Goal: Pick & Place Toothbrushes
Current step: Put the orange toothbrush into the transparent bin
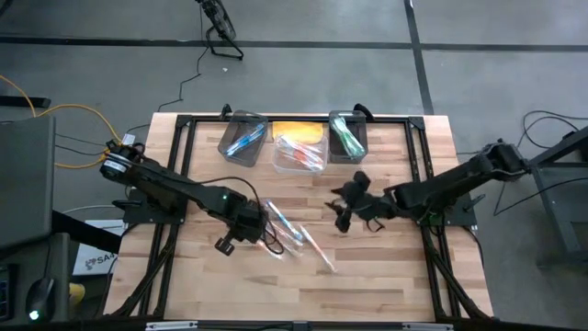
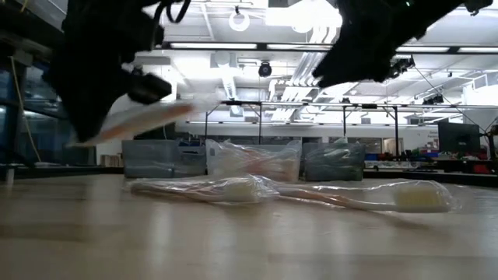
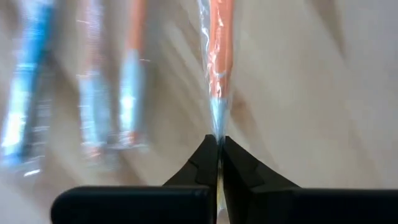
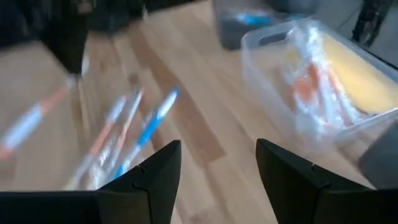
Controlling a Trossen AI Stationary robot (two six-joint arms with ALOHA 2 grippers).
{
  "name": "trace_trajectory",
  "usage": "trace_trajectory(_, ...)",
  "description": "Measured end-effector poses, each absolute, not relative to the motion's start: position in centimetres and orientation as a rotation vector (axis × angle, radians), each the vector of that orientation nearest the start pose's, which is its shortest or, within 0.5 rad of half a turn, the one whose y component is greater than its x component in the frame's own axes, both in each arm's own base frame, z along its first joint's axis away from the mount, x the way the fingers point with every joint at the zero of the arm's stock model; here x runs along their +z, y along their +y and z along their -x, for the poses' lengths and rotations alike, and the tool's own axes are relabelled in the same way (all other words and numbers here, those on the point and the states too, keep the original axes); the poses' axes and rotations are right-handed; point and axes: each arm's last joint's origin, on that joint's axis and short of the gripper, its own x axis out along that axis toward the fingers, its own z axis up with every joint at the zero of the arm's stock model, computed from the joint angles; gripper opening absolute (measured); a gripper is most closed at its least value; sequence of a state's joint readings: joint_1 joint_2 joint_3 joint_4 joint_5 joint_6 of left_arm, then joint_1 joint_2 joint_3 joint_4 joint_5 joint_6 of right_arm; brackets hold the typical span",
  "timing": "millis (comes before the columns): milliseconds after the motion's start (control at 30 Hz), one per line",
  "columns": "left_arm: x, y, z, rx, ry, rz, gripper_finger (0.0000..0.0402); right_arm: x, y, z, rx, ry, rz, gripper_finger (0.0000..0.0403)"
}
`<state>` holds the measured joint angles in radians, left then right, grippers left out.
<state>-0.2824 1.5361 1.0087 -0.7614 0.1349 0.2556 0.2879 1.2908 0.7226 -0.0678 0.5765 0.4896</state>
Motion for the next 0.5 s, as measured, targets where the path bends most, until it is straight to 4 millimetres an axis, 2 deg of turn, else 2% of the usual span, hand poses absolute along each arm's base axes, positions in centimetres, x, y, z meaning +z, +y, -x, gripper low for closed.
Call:
trace_trajectory(200, 21.4, -7.8, -27.3, -0.372, 1.195, -0.417, 0.0002, 20.3, 8.2, -27.5, -0.302, 0.440, -0.118, 0.0201)
trace_trajectory(500, 21.7, -7.7, -28.0, -0.287, 1.124, -0.457, 0.0002, 17.1, 11.2, -30.3, -0.051, 0.352, 0.072, 0.0201)
